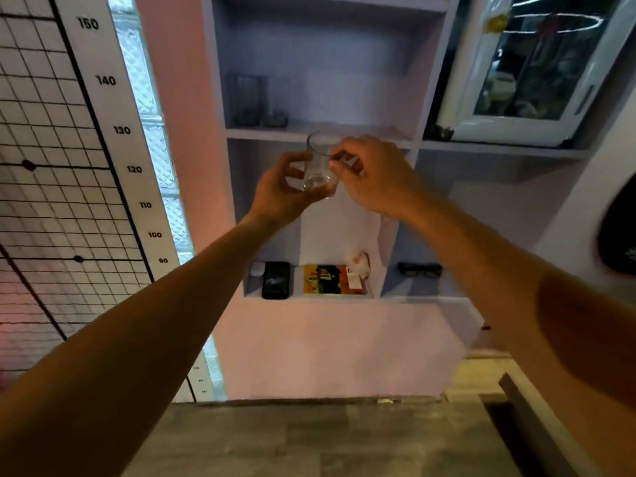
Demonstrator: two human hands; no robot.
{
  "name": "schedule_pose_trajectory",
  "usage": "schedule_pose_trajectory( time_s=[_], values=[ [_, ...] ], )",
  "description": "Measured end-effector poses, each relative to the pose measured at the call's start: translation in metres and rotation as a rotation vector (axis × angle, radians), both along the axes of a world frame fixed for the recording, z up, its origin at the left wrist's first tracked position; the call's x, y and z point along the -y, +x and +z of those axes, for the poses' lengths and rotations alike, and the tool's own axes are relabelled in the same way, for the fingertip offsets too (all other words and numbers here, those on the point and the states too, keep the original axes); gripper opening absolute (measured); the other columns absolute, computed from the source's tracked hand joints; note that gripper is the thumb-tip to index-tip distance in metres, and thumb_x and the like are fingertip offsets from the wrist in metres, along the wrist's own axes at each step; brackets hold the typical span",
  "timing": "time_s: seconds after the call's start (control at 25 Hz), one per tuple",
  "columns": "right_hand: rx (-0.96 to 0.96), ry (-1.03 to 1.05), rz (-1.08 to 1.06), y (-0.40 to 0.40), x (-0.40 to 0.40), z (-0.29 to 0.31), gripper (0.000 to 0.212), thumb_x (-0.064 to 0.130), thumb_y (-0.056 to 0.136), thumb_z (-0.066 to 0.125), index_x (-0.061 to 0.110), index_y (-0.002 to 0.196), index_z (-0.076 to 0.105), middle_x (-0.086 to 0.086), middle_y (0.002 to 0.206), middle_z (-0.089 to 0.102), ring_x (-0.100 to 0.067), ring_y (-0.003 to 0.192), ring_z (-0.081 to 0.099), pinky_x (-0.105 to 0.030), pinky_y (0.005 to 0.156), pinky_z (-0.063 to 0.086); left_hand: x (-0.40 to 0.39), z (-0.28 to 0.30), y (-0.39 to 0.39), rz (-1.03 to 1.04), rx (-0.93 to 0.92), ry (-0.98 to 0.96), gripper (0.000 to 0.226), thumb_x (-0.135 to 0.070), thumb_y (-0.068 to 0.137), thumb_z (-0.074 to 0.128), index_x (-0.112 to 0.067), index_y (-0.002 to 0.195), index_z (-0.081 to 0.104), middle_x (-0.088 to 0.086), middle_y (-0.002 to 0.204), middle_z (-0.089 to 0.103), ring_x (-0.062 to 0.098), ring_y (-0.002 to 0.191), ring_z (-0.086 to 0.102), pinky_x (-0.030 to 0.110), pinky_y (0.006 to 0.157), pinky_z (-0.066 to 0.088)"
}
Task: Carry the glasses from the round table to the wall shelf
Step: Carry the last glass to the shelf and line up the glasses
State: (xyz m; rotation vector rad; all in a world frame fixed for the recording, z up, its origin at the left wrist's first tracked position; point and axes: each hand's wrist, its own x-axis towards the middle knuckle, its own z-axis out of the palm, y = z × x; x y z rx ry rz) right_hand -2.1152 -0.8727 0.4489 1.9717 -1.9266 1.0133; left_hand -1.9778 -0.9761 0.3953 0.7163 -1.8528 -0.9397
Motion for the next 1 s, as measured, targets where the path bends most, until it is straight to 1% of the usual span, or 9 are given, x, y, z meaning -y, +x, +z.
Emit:
schedule_pose_trajectory(
  time_s=[0.08,0.16,0.28,0.44,0.56,0.64,0.76,0.88,1.0],
  values=[
    [-0.027,-0.053,0.040,-0.028,0.034,0.026,0.025,0.032,0.095,0.056,0.016,0.112,0.065,-0.011,0.111,0.065,-0.023,0.096,0.063,-0.036,0.087,0.054,0.024,0.024,-0.026,0.111,-0.047,-0.049,0.069,-0.041,0.066,0.085,-0.023,0.125,0.054,-0.006,0.108,0.060,0.005,0.092,0.060,0.014,0.070,0.046],
    [-0.041,-0.088,0.082,-0.048,0.063,0.043,0.025,0.032,0.095,0.057,0.017,0.113,0.065,-0.010,0.111,0.066,-0.023,0.093,0.064,-0.033,0.084,0.055,0.044,0.041,-0.044,0.201,-0.068,-0.102,0.067,-0.047,0.065,0.084,-0.023,0.121,0.054,-0.009,0.105,0.060,0.005,0.091,0.060,0.014,0.069,0.046],
    [0.007,-0.102,0.129,-0.069,0.103,0.055,0.023,0.030,0.094,0.057,0.017,0.110,0.066,-0.009,0.108,0.068,-0.021,0.092,0.064,-0.035,0.083,0.055,0.071,0.052,-0.060,0.311,-0.053,-0.126,0.066,-0.053,0.063,0.082,-0.023,0.116,0.056,-0.010,0.105,0.063,0.007,0.095,0.062,0.024,0.078,0.053],
    [0.058,-0.086,0.158,-0.082,0.140,0.059,0.021,0.030,0.095,0.056,0.017,0.109,0.065,-0.008,0.107,0.069,-0.021,0.097,0.063,-0.037,0.087,0.054,0.095,0.057,-0.070,0.437,0.035,-0.172,0.063,-0.063,0.061,0.078,-0.022,0.106,0.059,-0.008,0.094,0.065,0.010,0.086,0.063,0.028,0.073,0.054],
    [0.100,-0.081,0.167,-0.085,0.158,0.057,0.019,0.028,0.096,0.056,0.016,0.109,0.063,-0.006,0.105,0.069,-0.019,0.095,0.062,-0.033,0.083,0.053,0.106,0.059,-0.072,0.474,0.132,-0.227,0.049,-0.063,0.067,0.074,-0.023,0.092,0.059,-0.005,0.086,0.065,0.013,0.078,0.063,0.028,0.068,0.052],
    [0.112,-0.085,0.157,-0.086,0.171,0.058,0.018,0.030,0.096,0.056,0.019,0.108,0.063,-0.004,0.103,0.069,-0.018,0.092,0.062,-0.031,0.081,0.053,0.114,0.061,-0.074,0.490,0.199,-0.263,0.044,-0.061,0.073,0.070,-0.021,0.088,0.060,-0.004,0.083,0.065,0.014,0.077,0.062,0.027,0.067,0.051],
    [0.147,-0.084,0.158,-0.086,0.187,0.057,0.020,0.031,0.096,0.056,0.021,0.111,0.062,-0.005,0.106,0.069,-0.019,0.093,0.063,-0.027,0.078,0.050,0.123,0.064,-0.078,0.516,0.281,-0.329,0.040,-0.057,0.079,0.067,-0.019,0.094,0.065,-0.003,0.086,0.068,0.015,0.080,0.065,0.028,0.071,0.052],
    [0.205,-0.071,0.161,-0.085,0.196,0.053,0.026,0.029,0.097,0.054,0.025,0.123,0.057,-0.005,0.115,0.066,-0.016,0.098,0.060,-0.028,0.085,0.051,0.130,0.065,-0.081,0.528,0.317,-0.414,0.036,-0.051,0.083,0.066,-0.020,0.101,0.065,-0.001,0.096,0.074,0.016,0.083,0.069,0.031,0.075,0.056],
    [0.285,-0.081,0.124,-0.085,0.202,0.049,0.035,0.025,0.098,0.053,0.026,0.133,0.048,-0.001,0.104,0.059,-0.011,0.088,0.055,-0.026,0.082,0.049,0.135,0.064,-0.083,0.495,0.374,-0.457,0.035,-0.050,0.085,0.064,-0.023,0.107,0.064,-0.002,0.100,0.075,0.018,0.088,0.071,0.035,0.078,0.059]
  ],
)
